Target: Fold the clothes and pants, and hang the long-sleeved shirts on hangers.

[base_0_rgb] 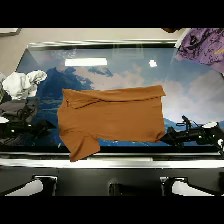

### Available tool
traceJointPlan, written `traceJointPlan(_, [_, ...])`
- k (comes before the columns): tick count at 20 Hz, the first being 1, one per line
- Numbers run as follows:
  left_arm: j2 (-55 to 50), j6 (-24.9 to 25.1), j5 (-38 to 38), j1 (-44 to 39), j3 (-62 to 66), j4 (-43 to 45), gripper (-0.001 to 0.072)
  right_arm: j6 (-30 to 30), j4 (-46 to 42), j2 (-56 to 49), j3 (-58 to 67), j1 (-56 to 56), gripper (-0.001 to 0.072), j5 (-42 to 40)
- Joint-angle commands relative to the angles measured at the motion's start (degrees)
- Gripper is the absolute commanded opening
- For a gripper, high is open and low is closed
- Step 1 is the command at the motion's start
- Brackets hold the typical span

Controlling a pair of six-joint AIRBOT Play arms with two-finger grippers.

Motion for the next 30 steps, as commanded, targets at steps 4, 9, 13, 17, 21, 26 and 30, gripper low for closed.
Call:
traceJointPlan(4, [-1.42,1.25,0.70,-4.37,-1.42,-2.03,0.0525,0.07,0.48,0.00,-0.02,0.04,0.0029,-0.20])
traceJointPlan(9, [-2.60,0.48,1.81,-5.25,-1.42,-2.14,0.0524,0.02,1.33,0.00,-0.02,0.04,0.0029,0.13])
traceJointPlan(13, [-3.13,0.48,2.27,-7.10,-1.42,-2.03,0.0518,0.02,1.42,0.02,-0.02,0.04,0.0029,0.17])
traceJointPlan(17, [-3.32,0.50,4.59,-8.50,-1.38,-2.71,0.0111,-0.02,1.40,1.73,-0.02,0.04,0.0029,-0.07])
traceJointPlan(21, [-3.15,0.55,4.96,-8.55,0.22,-3.58,0.0018,-3.08,5.68,4.94,0.24,0.11,0.0028,0.17])
traceJointPlan(26, [-2.23,-0.92,4.74,-11.54,12.41,-5.22,0.0017,-4.09,9.53,7.50,13.20,10.10,0.0027,-3.52])
traceJointPlan(30, [-1.03,-4.72,4.28,-14.03,34.51,-3.91,0.0016,4.66,-1.14,7.50,39.10,19.17,0.0027,-9.20])
